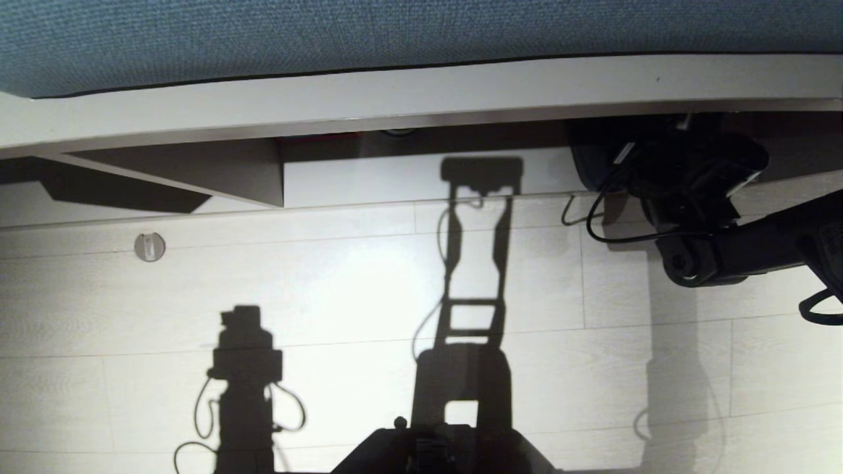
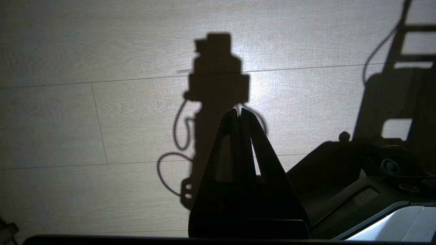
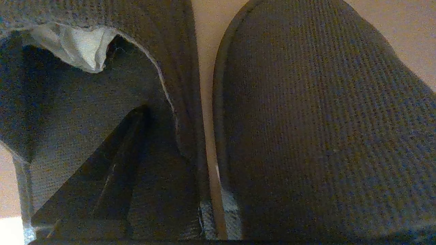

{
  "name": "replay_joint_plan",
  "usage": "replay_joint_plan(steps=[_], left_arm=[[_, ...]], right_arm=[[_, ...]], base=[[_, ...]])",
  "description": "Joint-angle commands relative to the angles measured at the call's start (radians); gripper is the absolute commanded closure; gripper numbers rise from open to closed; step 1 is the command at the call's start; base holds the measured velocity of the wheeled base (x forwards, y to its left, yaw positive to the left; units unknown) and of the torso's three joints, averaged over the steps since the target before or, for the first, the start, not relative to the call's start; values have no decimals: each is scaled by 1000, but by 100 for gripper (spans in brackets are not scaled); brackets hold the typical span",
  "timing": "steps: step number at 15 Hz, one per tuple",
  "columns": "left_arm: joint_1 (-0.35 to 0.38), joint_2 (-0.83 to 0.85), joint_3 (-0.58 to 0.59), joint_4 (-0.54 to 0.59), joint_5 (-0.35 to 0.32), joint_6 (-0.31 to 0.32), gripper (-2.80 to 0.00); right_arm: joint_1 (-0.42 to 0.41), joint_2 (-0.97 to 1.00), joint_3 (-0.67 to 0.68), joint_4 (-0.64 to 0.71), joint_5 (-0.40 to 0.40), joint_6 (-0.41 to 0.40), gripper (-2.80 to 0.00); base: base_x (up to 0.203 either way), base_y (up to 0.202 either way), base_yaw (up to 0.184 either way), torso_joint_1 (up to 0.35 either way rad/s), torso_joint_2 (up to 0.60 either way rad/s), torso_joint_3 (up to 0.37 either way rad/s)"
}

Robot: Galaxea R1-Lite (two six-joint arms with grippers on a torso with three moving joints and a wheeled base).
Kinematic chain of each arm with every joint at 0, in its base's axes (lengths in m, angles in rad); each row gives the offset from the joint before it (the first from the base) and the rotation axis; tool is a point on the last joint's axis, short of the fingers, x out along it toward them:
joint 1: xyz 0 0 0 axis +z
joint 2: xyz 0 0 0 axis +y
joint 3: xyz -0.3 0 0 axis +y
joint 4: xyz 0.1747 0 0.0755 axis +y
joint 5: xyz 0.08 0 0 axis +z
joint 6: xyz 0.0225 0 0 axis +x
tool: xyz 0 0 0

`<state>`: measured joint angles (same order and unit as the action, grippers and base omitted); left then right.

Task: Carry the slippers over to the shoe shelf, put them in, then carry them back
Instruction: Pick up the slippers in the shoe cabinet

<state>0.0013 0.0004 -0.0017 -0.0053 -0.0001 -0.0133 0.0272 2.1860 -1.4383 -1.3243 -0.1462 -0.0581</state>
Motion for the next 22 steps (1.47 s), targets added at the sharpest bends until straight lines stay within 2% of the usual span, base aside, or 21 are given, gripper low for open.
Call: replay_joint_plan(steps=[1, 4, 12, 22], left_arm=[[0, 1, 0, -1, 0, 1, 0], [0, 0, 0, -1, 0, 0, 0], [0, 0, 0, -1, 0, 0, 0], [0, 0, 0, -1, 0, 0, 0]], right_arm=[[-1, -11, -12, -15, 0, 1, -280], [-1, -8, -27, -13, -3, 1, -280], [-3, 53, -188, 36, -13, -2, -280], [-3, 57, -206, 54, -15, 0, -280]], base=[[0, 0, 0, 0, 0, 0], [0, 0, 0, 0, 0, 0], [0, 0, 0, 0, 0, 0], [0, 0, 0, 0, 0, 0]])
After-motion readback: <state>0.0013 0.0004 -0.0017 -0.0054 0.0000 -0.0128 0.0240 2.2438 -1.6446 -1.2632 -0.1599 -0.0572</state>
